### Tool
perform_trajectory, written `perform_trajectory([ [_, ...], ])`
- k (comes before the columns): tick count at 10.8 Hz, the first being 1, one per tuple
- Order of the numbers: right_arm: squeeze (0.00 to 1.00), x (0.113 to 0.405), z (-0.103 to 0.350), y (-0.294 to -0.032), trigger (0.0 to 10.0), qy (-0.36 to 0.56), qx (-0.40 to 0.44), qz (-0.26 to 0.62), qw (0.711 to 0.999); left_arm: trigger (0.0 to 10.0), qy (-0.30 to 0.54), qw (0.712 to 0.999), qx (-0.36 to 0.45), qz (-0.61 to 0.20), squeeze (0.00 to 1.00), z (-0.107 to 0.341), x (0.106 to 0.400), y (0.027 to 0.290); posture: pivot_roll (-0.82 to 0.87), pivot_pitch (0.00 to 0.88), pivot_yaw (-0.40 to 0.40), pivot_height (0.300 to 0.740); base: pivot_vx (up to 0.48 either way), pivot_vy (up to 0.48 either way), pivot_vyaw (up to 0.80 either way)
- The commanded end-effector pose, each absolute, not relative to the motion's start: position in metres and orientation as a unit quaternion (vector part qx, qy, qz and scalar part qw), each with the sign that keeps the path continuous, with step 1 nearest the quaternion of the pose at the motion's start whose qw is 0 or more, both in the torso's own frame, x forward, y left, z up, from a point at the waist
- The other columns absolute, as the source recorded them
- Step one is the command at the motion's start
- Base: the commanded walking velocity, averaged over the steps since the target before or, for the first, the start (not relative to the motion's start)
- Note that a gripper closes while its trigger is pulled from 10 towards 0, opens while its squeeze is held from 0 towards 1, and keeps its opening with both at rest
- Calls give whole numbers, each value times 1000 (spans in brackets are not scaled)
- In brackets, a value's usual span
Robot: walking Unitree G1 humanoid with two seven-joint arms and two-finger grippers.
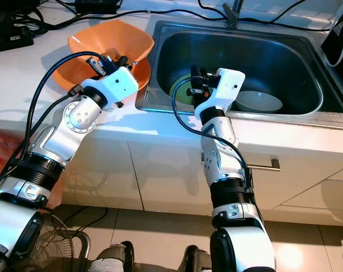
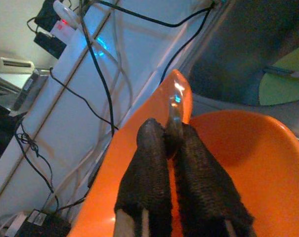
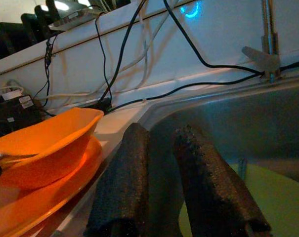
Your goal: Kitchen organization
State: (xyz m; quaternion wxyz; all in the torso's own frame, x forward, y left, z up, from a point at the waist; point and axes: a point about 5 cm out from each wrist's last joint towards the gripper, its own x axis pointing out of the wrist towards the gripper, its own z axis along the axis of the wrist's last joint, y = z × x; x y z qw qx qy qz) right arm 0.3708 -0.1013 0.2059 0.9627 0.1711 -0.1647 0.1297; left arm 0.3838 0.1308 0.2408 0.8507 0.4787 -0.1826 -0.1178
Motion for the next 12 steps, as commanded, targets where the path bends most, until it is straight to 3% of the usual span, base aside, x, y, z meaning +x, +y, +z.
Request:
perform_trajectory([
  [1,0,371,207,-104,10000,-168,174,124,962,2941,-194,846,482,-121,0,246,385,126,98,117,-37,740,0,0,0],
  [4,0,371,207,-104,10000,-168,174,123,962,3176,-197,845,484,-117,0,249,384,127,99,121,-39,740,0,0,0],
  [5,0,371,207,-104,10000,-168,174,124,962,4000,-202,843,485,-114,0,253,383,127,100,121,-41,740,0,0,0],
  [6,0,371,207,-104,10000,-167,174,124,962,9608,-208,841,487,-112,0,260,382,127,101,121,-42,740,0,0,0],
  [7,0,371,207,-104,10000,-167,174,125,962,10000,-214,839,487,-109,0,266,380,127,102,121,-44,740,0,0,0],
  [12,0,372,207,-103,10000,-167,174,127,962,10000,-259,827,492,-78,0,293,372,128,106,122,-47,740,0,0,0],
])
